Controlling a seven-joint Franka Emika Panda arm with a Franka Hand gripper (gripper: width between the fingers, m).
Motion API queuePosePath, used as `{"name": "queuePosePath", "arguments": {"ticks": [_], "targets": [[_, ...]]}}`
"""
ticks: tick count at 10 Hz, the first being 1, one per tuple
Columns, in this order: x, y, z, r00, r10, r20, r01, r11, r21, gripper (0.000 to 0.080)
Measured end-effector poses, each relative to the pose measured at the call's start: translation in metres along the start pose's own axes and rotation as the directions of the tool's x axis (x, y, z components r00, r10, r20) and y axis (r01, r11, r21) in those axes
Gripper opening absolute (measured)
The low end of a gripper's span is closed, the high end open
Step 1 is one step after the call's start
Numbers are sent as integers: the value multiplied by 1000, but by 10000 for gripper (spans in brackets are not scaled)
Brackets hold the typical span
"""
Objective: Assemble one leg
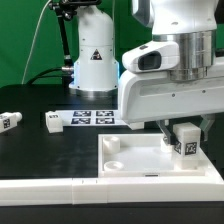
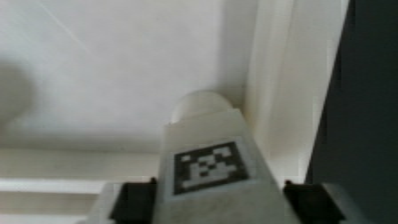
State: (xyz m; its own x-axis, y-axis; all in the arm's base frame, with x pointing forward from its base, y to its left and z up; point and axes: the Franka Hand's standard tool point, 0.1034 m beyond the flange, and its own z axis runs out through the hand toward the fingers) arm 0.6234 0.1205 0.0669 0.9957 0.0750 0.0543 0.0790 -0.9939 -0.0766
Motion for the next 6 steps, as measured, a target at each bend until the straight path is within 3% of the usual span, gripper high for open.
{"name": "queuePosePath", "arguments": {"ticks": [4,6], "targets": [[0,0,0,1000,16,0,-16,1000,1,291],[-1,-1,0,968,250,2,-250,968,0,291]]}}
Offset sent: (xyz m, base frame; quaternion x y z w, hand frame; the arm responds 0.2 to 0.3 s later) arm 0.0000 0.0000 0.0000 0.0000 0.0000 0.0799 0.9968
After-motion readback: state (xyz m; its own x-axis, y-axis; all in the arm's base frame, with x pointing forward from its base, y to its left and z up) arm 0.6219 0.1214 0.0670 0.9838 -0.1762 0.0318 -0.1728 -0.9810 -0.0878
